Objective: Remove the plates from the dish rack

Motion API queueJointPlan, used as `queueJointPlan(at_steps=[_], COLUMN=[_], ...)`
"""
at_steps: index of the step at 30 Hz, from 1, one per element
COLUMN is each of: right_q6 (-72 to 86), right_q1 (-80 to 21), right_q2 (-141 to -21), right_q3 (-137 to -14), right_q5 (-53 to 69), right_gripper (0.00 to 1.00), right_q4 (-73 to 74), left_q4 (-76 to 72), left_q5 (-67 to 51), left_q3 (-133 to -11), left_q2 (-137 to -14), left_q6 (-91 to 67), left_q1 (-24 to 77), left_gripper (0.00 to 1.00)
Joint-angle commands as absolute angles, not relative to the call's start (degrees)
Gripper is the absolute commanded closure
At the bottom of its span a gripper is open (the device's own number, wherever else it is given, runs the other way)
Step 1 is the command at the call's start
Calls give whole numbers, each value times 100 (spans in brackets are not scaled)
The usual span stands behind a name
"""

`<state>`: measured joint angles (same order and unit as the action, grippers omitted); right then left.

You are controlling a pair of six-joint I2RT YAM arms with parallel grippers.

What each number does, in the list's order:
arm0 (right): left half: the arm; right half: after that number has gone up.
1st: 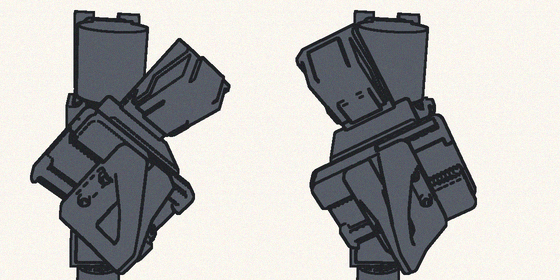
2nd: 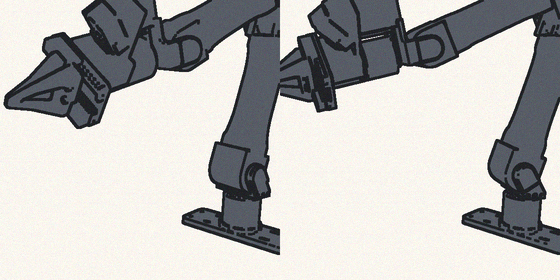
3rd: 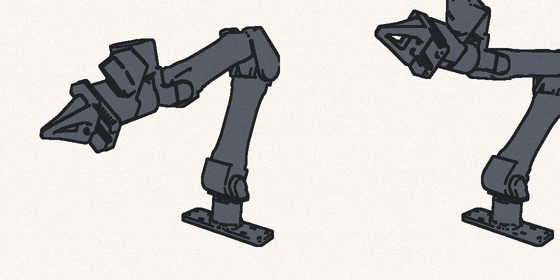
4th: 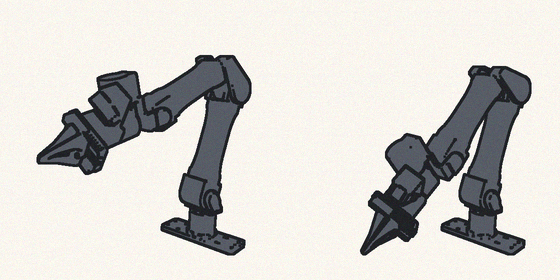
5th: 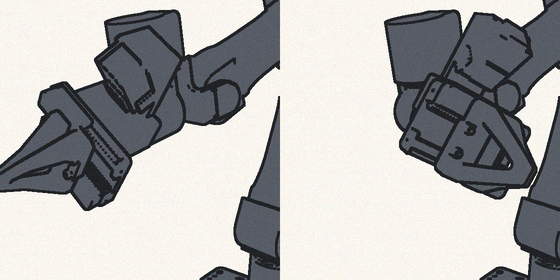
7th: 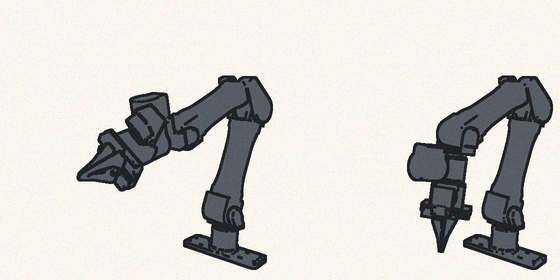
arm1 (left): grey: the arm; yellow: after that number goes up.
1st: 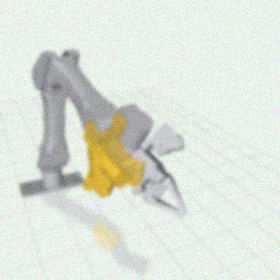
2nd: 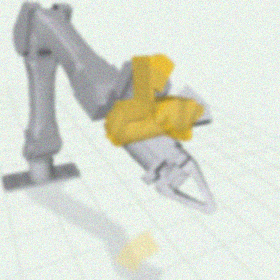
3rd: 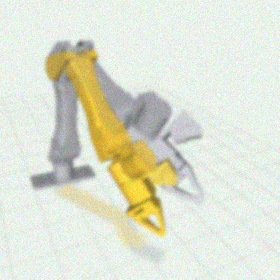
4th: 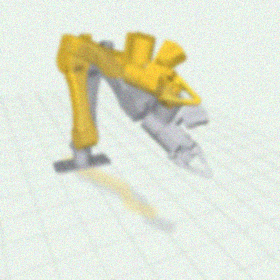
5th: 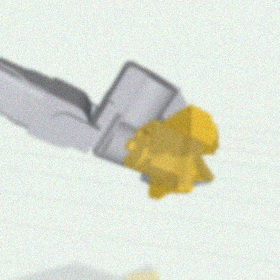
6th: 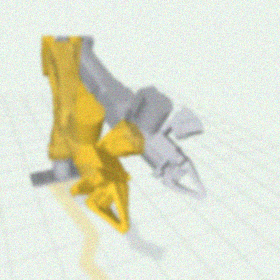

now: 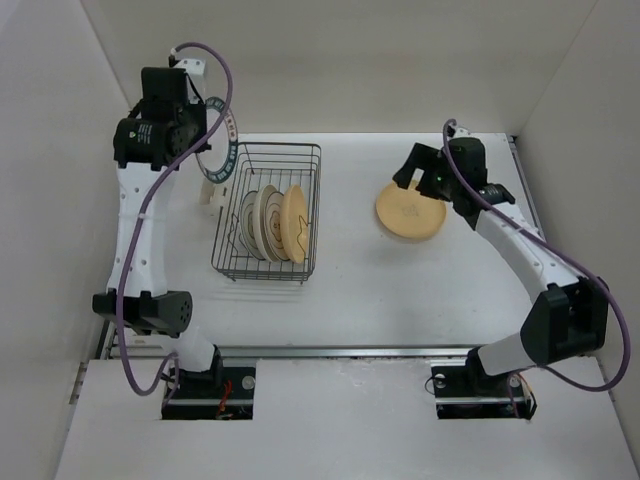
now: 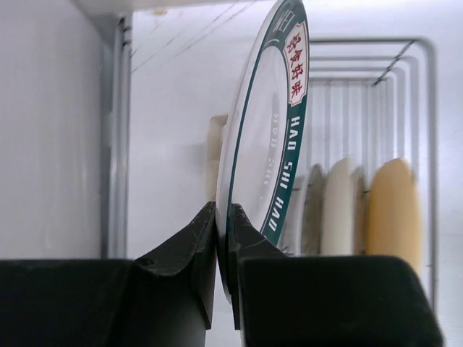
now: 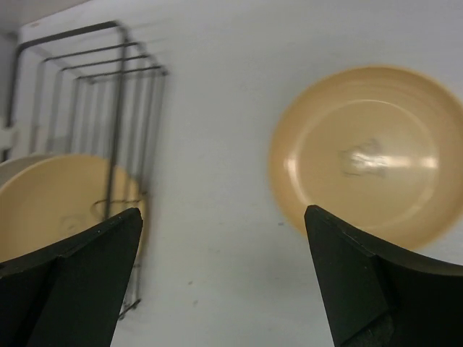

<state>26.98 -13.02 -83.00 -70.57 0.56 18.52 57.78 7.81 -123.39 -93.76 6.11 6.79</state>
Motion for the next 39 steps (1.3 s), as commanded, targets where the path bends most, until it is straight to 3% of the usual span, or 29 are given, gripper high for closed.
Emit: queueJointPlan(at_steps=[1,6,11,15,19,20,23,24,27,29,30,31,32,33,36,39], right_q6=[2382,2742,2883,3111,3532,3733,4218,4314,4517,4518,4578,4579,4640,4641,4772,4912], right_q1=[-1589,-1889,-2065,-2188,-2320,-2320,-2373,-2373,-2373,-2373,-2373,-2321,-2251,-2250,-1978,-1602], right_q2=[-8218,-8454,-8815,-9008,-9350,-9430,-9799,-9869,-9923,-9923,-9923,-9923,-9853,-9766,-9529,-9256], right_q3=[-7391,-7760,-7963,-7823,-7551,-7550,-7497,-7497,-7497,-7497,-7497,-7497,-7436,-7383,-7217,-6971], right_q5=[2032,2979,3312,3655,3920,3920,4376,4490,4562,4509,4509,4509,4448,4447,4324,4202], right_gripper=[0,0,0,0,6,10,40,62,100,100,100,100,100,100,100,100], right_q4=[881,308,255,-8,-614,-737,-1273,-1396,-1573,-1573,-1573,-1573,-1573,-1573,-1573,-1345], left_q4=[5369,5353,4800,4317,4000,3999,3657,3656,3927,4461,4700,4928,5331,5483,5913,6064], left_q5=[-330,-3569,-5376,-5914,-5985,-6142,-6371,-6372,-6014,-5618,-5364,-4700,-4337,-4029,-3166,-2323], left_q3=[-12726,-12421,-11525,-11163,-10785,-10732,-10477,-10477,-10477,-10616,-10817,-10950,-11082,-11309,-11583,-11803], left_q2=[-9202,-9404,-9536,-9536,-9536,-9588,-9589,-9589,-9589,-9589,-9589,-9658,-9711,-9712,-9853,-9853], left_q6=[203,-350,-939,-1282,-1679,-1774,-2065,-2065,-1803,-1261,-1022,-811,-617,-337,-124,96], left_q1=[677,615,615,615,615,615,615,615,615,615,615,667,668,668,721,721], left_gripper=[100,100,100,100,100,100,100,100,100,100,96,82,65,36,0,0])
